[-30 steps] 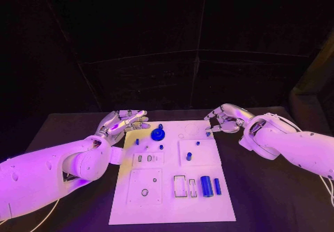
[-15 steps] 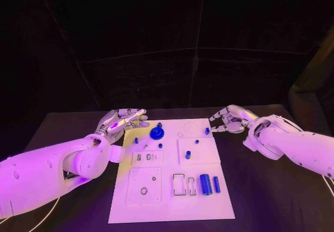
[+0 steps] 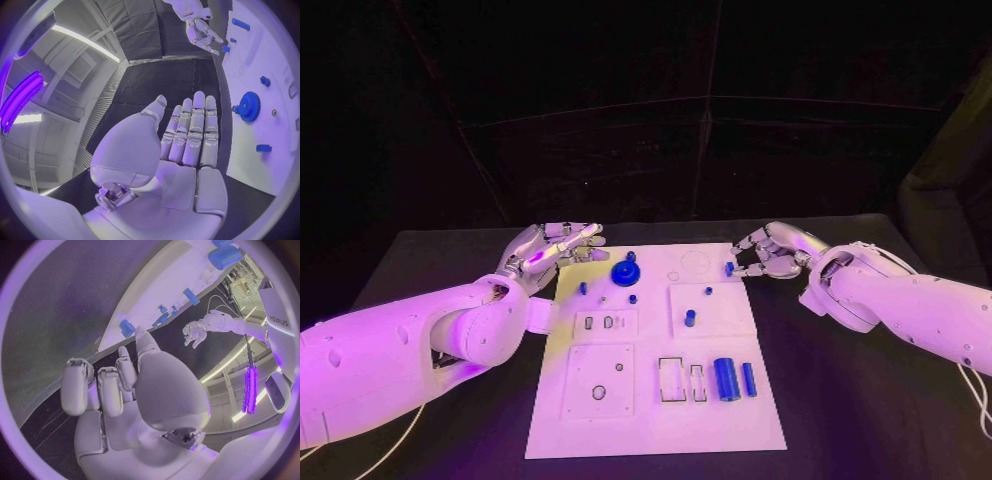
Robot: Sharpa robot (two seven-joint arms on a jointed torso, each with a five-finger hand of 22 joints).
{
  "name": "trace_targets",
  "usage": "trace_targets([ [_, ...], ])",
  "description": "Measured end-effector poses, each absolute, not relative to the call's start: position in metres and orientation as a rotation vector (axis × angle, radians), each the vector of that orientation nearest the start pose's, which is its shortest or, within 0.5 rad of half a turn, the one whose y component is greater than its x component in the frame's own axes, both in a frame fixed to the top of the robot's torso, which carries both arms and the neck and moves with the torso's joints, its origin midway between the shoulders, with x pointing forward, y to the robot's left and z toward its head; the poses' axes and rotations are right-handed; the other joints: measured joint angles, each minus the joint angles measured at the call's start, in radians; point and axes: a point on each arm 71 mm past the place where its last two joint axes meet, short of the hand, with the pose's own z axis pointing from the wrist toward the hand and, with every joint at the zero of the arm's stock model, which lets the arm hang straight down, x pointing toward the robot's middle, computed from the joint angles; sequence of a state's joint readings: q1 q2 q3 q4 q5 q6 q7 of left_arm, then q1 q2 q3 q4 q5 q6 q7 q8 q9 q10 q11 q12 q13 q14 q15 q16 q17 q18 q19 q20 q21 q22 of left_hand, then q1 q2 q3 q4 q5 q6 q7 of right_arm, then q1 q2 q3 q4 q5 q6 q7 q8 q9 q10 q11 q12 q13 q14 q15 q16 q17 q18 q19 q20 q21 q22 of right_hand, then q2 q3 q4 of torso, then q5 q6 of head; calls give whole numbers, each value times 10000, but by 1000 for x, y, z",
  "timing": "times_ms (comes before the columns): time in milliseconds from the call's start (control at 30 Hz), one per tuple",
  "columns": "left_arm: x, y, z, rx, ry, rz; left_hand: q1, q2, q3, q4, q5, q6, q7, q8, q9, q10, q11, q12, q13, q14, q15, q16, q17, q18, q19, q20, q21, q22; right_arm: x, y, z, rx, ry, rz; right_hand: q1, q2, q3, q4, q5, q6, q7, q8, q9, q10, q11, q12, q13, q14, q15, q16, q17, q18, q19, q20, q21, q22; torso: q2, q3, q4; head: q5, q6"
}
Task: Assemble the parts on the task board
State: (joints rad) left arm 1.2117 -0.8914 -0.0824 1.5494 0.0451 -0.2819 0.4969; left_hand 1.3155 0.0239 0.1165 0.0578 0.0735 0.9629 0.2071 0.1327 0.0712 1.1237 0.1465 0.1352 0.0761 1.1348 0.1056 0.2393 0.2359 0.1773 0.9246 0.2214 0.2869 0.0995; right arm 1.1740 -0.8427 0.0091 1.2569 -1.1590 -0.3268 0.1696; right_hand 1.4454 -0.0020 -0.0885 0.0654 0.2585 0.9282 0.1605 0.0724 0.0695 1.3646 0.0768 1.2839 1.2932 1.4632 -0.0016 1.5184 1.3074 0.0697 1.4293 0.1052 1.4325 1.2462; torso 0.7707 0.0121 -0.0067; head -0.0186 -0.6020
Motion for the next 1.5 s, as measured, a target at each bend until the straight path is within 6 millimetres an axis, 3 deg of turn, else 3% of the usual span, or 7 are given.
trace_targets([
  [367, 482, 227, -180, -11123, 13451, -15961, 0, 0, 0, 0, 0, 0, 0, 0, 1, 0, 0, 0, 1, 0, 0, 0, 7, 0, 0, 0, 0, 1, 530, -273, -192, 1115, 16107, 7516, 143, 142, 106, -109, -113, 0, 0, 0, 0, -1, 1, 5, 63, 0, 0, 0, -1, 0, 1, 0, 0, 24, 0, 3, 5, 12, -18],
  [867, 482, 228, -181, -11133, 13452, -15936, 0, 0, 27, -27, 0, 0, 0, -47, 1, 0, 0, -40, 2, 0, 0, 0, 18, 0, 0, 0, 0, -7, 532, -271, -194, 916, 16341, 7376, 142, 142, 134, -189, -199, 32, 33, 0, 0, -2, 3, 47, 58, 0, 0, 1, 3, 0, 1, 0, 0, 43, -5, 3, -1, 27, -38],
  [1100, 482, 228, -181, -11136, 13451, -15929, 0, 0, 27, -27, 0, 0, 0, -47, 1, 0, 0, -40, -3, 0, 0, 1, 17, 0, 0, 0, 0, -6, 533, -269, -196, 830, 16438, 7290, 279, 279, 333, -388, -554, 326, -24, 116, 29, 42, -42, 136, 186, 0, 0, 1, 6, 0, 1, 0, 0, 64, -7, 7, 0, 20, -48],
  [1500, 483, 229, -181, -11139, 13459, -15931, 41, 41, 27, -27, 0, 0, 0, -47, -1, 0, 0, -40, -5, 0, 0, 0, 22, 0, 0, 0, 0, -6, 533, -265, -199, 628, 16670, 7167, 381, 381, 493, -548, -630, 613, -101, 166, 38, 48, -49, 204, 186, 39, -37, 1, 5, 0, 40, -39, 0, 104, -7, 14, 0, 23, -81],
])
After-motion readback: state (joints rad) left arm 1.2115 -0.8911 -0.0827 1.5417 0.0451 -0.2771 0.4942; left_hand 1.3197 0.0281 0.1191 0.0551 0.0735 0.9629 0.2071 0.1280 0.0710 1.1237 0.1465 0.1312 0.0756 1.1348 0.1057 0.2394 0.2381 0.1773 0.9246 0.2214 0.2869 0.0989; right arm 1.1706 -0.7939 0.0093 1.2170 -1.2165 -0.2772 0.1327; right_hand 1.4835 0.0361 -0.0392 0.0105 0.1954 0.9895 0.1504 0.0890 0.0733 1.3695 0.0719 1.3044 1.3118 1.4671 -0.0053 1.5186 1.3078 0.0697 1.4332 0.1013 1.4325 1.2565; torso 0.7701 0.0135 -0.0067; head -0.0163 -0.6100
